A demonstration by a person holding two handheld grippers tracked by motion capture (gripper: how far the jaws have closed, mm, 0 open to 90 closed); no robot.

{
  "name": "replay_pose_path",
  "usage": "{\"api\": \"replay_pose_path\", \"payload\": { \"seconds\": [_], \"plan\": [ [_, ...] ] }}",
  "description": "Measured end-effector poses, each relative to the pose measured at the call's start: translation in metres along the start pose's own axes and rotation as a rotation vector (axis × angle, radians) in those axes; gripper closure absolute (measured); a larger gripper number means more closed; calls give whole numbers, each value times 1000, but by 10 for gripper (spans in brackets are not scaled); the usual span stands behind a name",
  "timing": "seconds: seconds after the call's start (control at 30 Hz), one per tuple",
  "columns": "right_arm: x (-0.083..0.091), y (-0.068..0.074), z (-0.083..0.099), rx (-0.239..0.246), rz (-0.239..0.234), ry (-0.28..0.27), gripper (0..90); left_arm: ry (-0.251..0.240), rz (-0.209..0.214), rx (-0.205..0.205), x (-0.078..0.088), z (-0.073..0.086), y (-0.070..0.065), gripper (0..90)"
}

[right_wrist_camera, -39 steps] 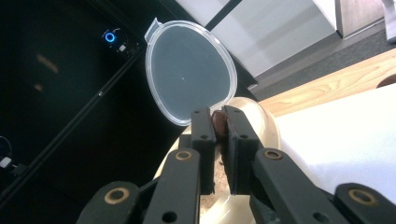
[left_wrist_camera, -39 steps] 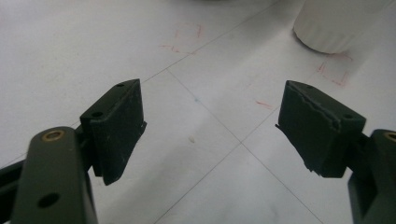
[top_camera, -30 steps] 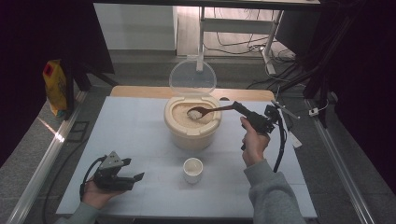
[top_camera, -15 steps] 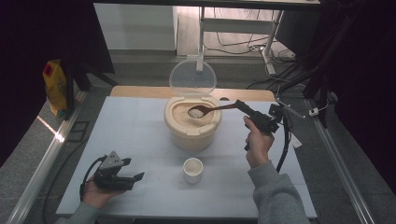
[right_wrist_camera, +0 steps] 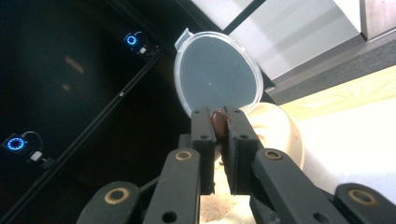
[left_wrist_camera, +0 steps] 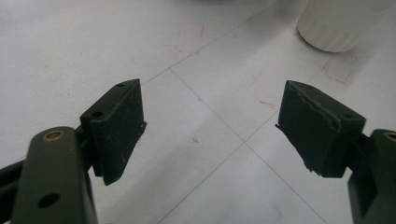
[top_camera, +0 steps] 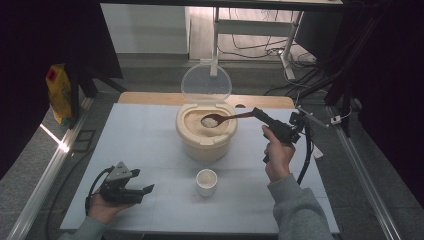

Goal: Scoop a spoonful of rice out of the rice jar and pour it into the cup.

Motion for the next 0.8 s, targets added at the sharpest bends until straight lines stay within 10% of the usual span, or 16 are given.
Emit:
{"api": "replay_pose_path", "payload": {
  "seconds": [0.8],
  "plan": [
    [32, 8, 8, -14, -36, 43, 832, 3, -2, 7, 0, 1, 1, 223]
  ]
}}
Point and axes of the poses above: each handheld gripper's, and its own axes: x roughly backward along the jaws, z roughly out of its underside, y roughly to its left, the point moved 10 cm from there along -x, roughly forward along the jaws, and after that the axes turned 7 degrees about y, right-handed, at the moved point
